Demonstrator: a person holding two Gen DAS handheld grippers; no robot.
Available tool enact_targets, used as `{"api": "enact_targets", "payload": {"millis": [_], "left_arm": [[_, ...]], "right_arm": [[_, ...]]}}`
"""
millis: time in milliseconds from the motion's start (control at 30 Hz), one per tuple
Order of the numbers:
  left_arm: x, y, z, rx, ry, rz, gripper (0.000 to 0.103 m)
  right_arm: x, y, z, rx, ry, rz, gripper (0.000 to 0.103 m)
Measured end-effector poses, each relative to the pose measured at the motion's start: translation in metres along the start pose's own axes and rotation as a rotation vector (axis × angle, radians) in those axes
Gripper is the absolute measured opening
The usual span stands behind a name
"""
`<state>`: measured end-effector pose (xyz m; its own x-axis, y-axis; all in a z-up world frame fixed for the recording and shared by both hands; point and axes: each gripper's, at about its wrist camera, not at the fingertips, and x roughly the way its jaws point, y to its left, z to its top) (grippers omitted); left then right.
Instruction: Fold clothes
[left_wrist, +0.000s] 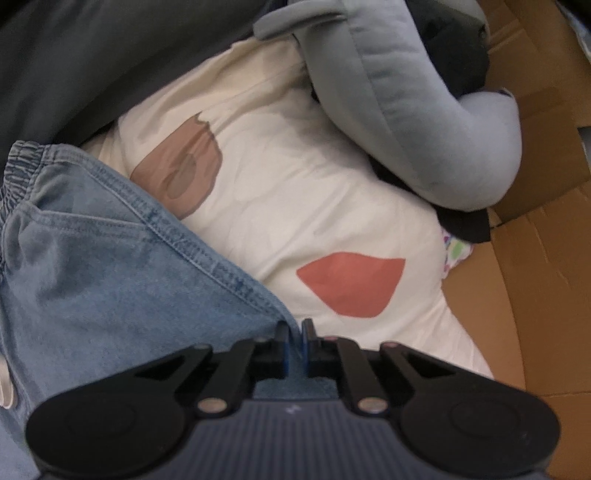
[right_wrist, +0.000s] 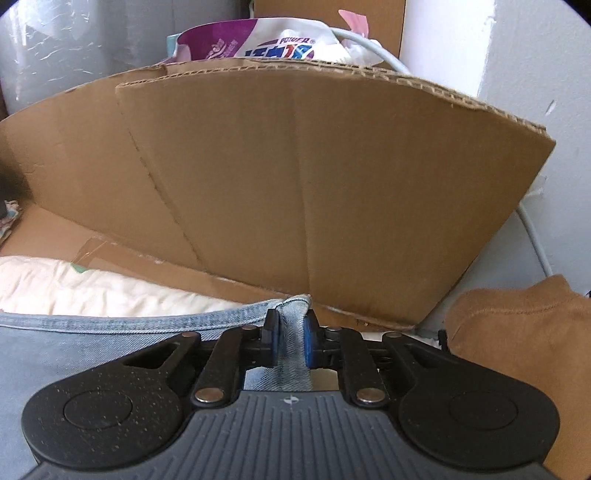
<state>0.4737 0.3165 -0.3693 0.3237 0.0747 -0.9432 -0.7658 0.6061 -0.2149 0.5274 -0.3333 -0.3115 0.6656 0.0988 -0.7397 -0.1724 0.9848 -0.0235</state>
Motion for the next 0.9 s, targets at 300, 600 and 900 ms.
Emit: {"api": "enact_targets", "payload": {"millis": [300, 600, 900], "left_arm": [[0.013, -0.001, -0.003, 0.087, 0.029, 0.009, 0.014], [0.006, -0.015, -0.008, 0.158, -0.004, 0.012, 0.037], [0.03, -0.011, -0.022, 0.156, 0.055, 0.027, 0.042]], "right_arm": [[0.023, -0.008, -0.006, 0.074, 0.039, 0.024, 0.035], [-0.041, -0.018, -0.047, 0.068, 0.001, 0.094, 0.042], [-0.077, -0.017, -0.107, 0.198, 0.04, 0.145, 0.048]]}}
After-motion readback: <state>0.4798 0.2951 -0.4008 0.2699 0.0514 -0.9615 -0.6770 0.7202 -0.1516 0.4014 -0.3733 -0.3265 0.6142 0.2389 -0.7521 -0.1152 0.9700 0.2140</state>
